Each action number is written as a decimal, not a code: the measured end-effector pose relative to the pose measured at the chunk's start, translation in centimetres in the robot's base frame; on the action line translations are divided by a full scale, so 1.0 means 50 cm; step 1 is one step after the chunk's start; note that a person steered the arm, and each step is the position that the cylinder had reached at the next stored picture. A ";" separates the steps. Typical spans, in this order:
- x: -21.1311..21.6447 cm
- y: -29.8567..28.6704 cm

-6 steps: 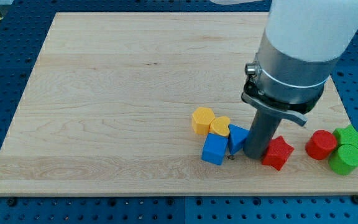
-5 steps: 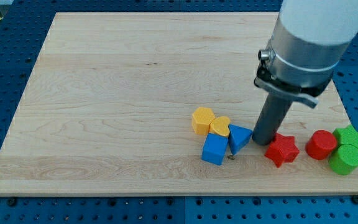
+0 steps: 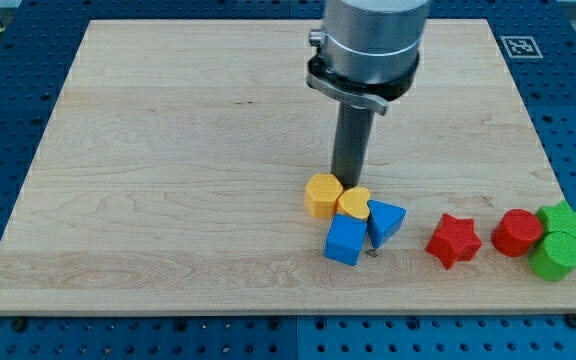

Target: Move the yellow hexagon towards the bottom center

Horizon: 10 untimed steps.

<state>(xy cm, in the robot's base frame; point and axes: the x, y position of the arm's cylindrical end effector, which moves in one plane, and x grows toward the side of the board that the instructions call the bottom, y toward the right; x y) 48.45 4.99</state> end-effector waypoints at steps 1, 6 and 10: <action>0.000 -0.038; -0.001 -0.118; 0.049 -0.068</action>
